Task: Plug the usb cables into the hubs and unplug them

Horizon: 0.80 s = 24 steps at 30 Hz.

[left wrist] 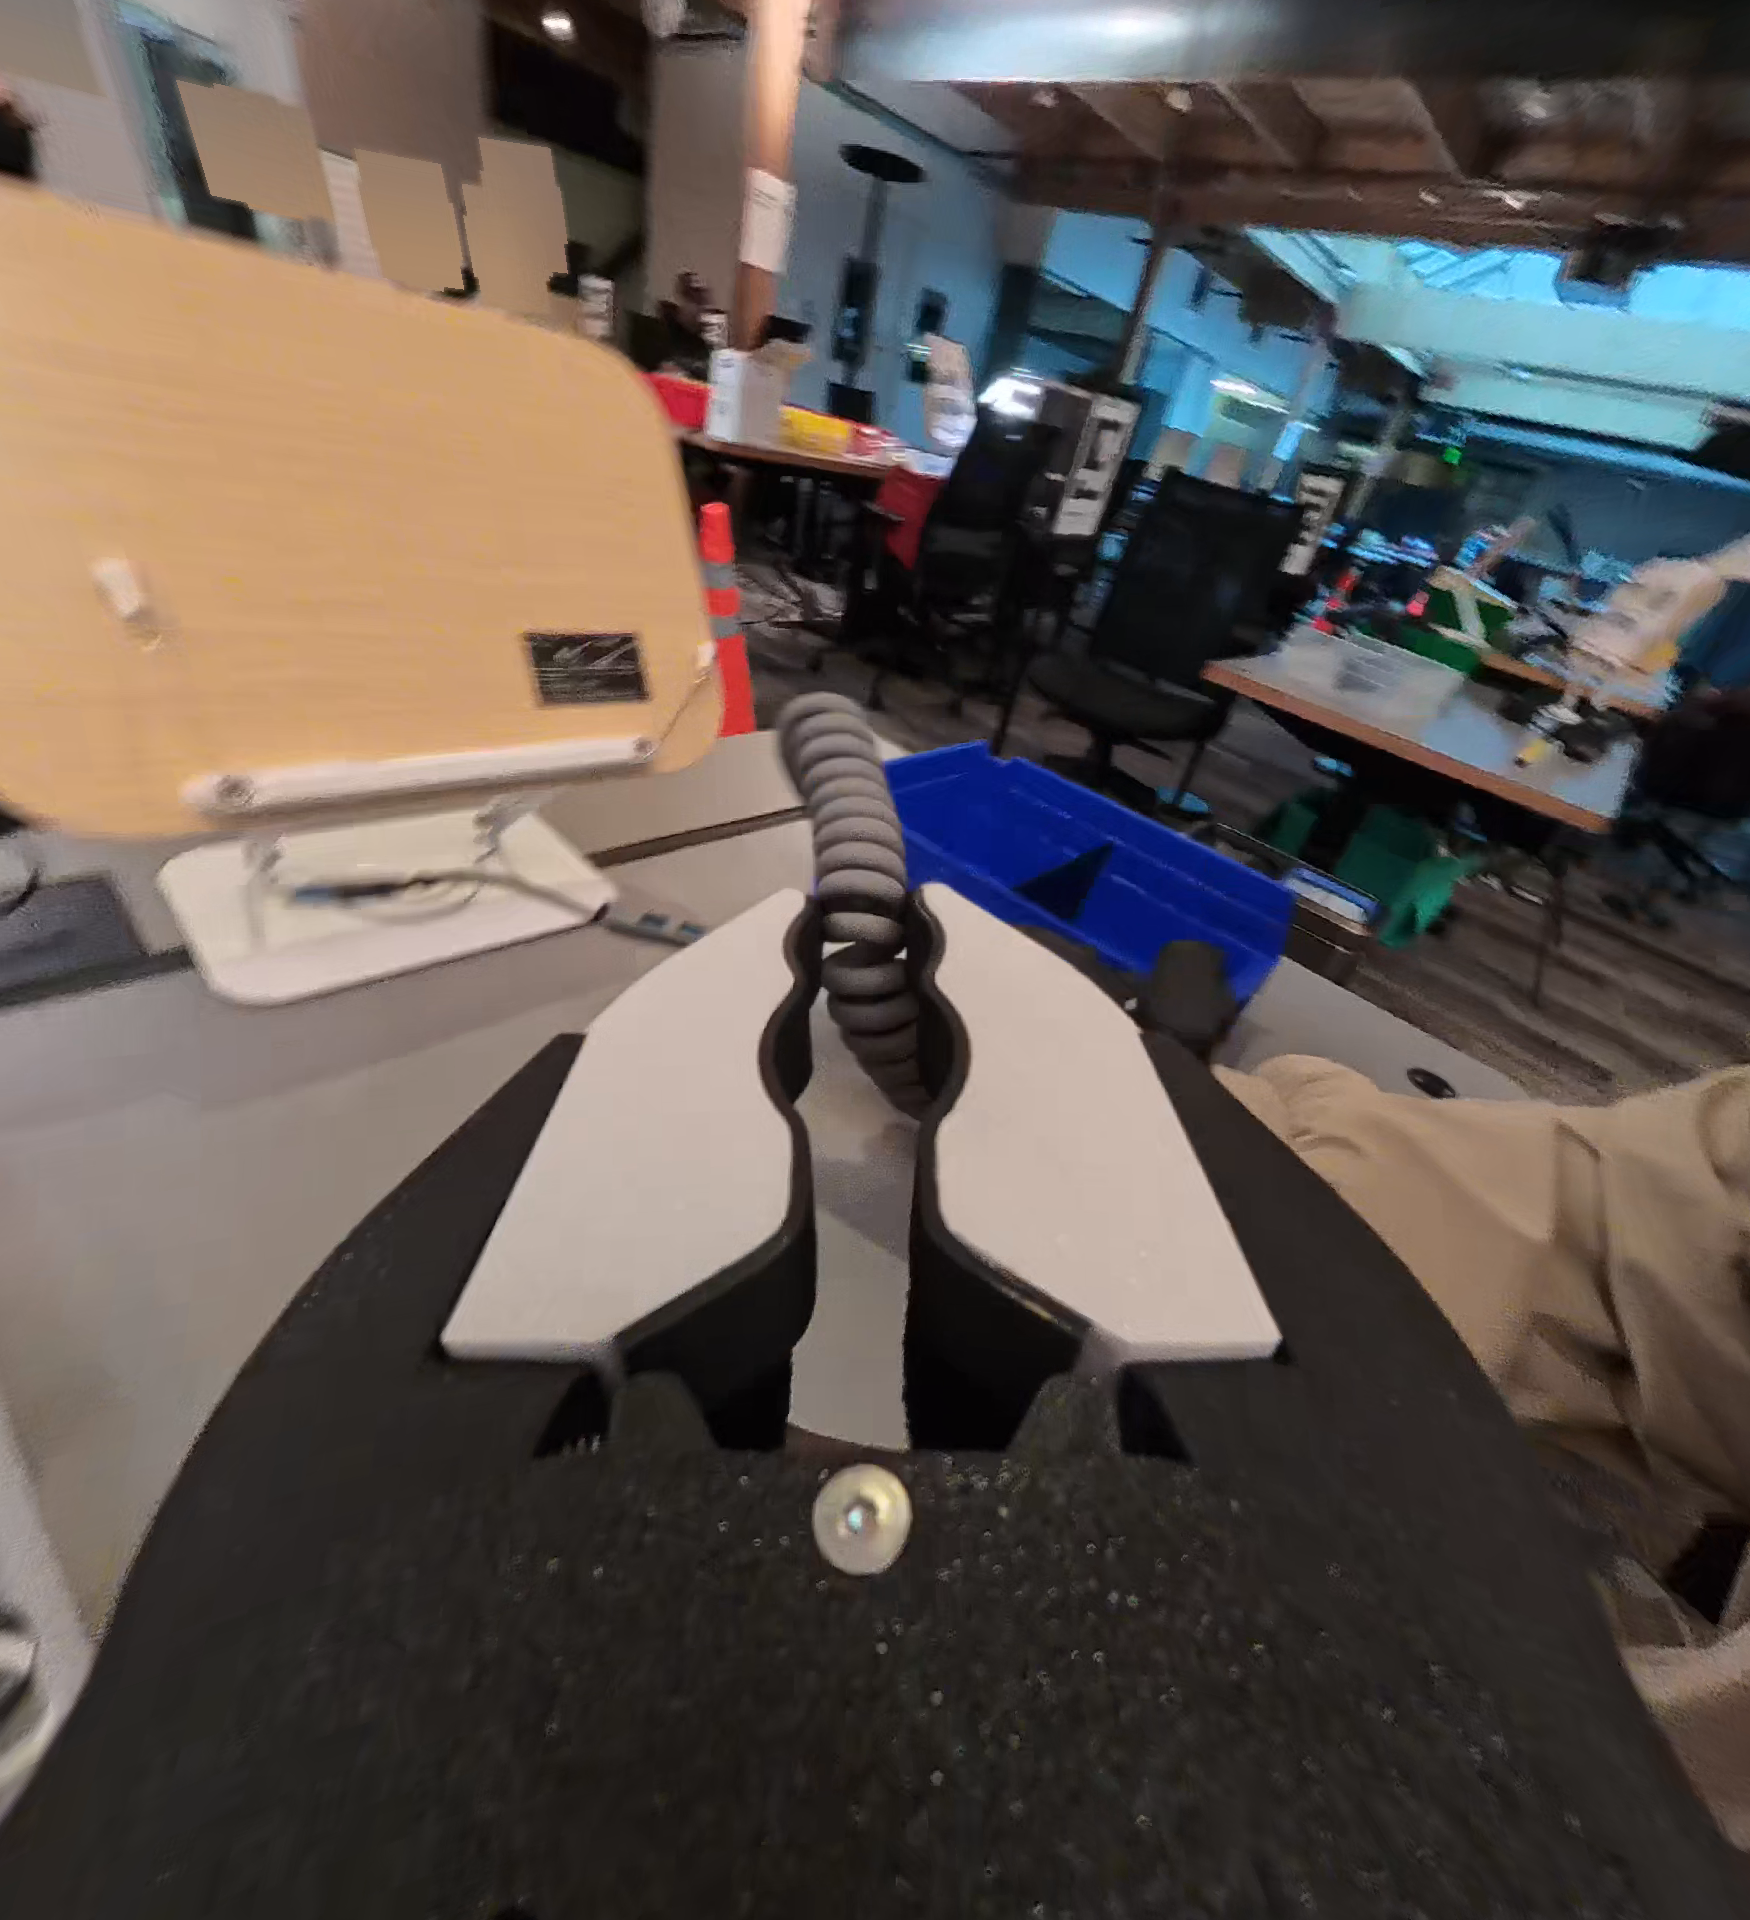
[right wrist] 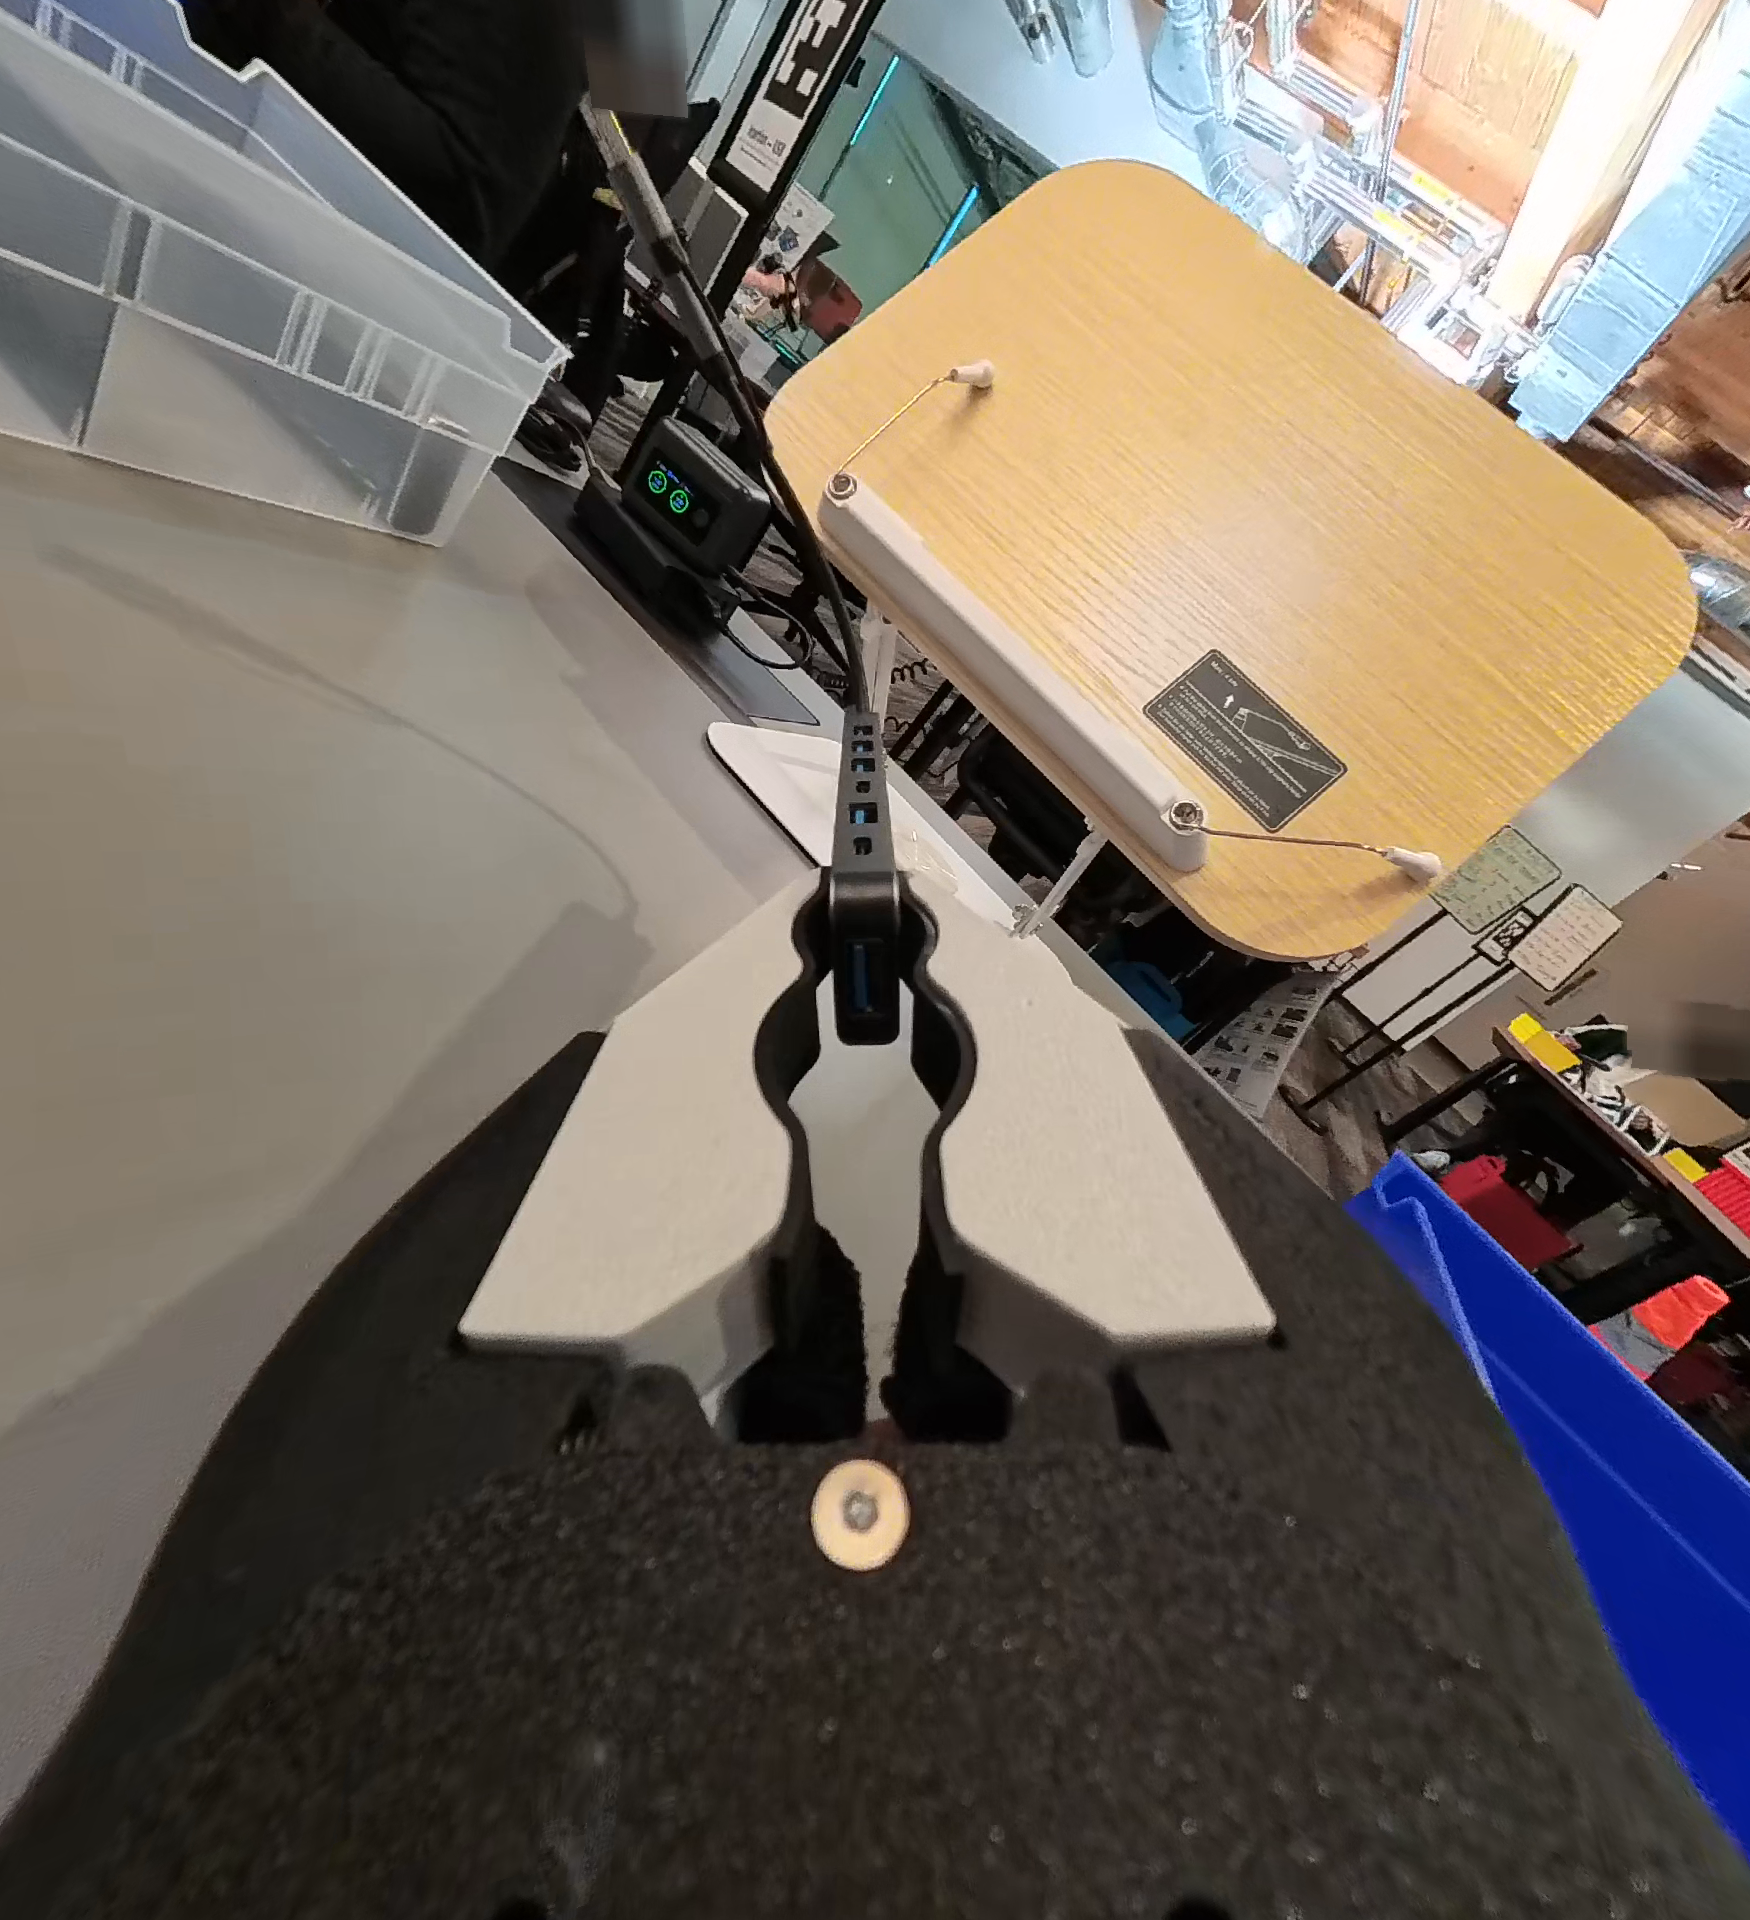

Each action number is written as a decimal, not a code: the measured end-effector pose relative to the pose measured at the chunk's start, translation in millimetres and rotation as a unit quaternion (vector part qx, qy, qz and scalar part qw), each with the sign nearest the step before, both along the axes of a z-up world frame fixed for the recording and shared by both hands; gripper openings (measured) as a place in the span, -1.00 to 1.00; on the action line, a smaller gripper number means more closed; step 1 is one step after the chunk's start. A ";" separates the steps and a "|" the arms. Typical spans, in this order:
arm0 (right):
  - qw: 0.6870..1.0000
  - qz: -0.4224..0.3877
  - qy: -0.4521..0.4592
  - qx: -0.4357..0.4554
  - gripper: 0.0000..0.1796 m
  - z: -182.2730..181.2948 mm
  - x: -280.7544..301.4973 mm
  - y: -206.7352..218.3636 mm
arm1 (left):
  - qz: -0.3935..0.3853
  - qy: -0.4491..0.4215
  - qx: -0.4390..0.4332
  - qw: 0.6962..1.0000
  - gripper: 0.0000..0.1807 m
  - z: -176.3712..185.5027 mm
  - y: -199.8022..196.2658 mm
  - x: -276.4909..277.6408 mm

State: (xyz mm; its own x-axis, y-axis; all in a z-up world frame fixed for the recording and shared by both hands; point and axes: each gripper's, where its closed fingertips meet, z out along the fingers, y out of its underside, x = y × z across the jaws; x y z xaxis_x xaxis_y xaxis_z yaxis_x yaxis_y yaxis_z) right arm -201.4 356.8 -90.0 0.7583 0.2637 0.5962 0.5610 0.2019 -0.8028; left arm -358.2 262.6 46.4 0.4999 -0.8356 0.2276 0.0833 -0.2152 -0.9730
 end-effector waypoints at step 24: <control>1.000 0.014 -0.022 -0.001 -0.89 -4.6 -8.1 -2.1 | -0.311 0.275 0.018 0.910 -0.48 -163.7 -140.5 0.6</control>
State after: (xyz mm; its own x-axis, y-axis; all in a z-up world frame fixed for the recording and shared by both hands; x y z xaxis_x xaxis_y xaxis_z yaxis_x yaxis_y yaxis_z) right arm -209.5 354.6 -94.7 0.7242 0.2852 0.6278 0.5896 0.2159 -0.7783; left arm -357.6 122.1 -117.3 -0.0420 -0.9978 0.0522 -0.5451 -0.0209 -0.8381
